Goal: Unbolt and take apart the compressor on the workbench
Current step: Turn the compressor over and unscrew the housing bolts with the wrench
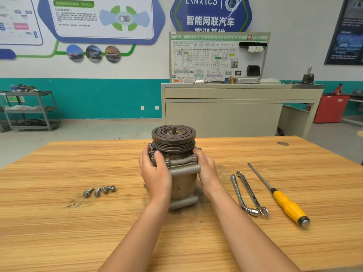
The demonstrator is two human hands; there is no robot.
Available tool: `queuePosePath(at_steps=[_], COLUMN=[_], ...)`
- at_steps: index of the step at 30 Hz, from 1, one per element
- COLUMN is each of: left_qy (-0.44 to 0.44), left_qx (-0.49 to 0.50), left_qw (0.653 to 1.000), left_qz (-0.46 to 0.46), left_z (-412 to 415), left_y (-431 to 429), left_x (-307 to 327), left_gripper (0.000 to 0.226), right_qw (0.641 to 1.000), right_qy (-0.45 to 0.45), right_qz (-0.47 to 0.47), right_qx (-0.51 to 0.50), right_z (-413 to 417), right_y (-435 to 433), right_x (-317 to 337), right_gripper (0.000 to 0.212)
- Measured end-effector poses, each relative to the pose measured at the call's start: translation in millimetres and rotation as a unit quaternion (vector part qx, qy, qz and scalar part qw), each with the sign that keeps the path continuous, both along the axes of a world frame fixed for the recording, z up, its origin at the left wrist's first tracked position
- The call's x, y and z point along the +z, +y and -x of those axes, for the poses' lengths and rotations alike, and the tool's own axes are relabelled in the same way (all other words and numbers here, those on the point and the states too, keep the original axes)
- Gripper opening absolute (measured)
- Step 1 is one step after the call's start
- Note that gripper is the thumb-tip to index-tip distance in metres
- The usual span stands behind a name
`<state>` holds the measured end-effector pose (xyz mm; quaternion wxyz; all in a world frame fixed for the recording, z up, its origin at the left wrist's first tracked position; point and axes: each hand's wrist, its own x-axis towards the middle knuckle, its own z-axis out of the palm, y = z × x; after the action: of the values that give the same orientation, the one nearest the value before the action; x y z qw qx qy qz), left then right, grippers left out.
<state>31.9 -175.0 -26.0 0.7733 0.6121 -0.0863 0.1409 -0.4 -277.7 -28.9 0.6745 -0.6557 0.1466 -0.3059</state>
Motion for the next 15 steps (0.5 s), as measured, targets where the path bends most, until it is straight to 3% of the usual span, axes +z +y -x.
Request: queuePosePath(at_steps=[9, 12, 15], left_qy=[-0.005, -0.010, -0.047], left_qx=[-0.064, -0.099, -0.115], left_qw=[0.997, 0.994, 0.992], left_qz=[0.044, 0.041, -0.002], left_z=[-13.2, -18.8, -24.5], left_y=[2.7, 6.2, 15.5], left_x=[-0.6, -3.1, -8.0], left_gripper=[0.037, 0.037, 0.033], right_qw=[0.999, 0.999, 0.988], right_qy=[-0.021, 0.024, 0.100], right_qz=[-0.015, 0.014, 0.112], right_qx=[-0.039, -0.023, -0.019], right_z=[8.2, 18.5, 46.9], right_y=[7.5, -0.4, -30.7], right_x=[-0.3, -1.8, -3.1], right_gripper=[0.017, 0.033, 0.027])
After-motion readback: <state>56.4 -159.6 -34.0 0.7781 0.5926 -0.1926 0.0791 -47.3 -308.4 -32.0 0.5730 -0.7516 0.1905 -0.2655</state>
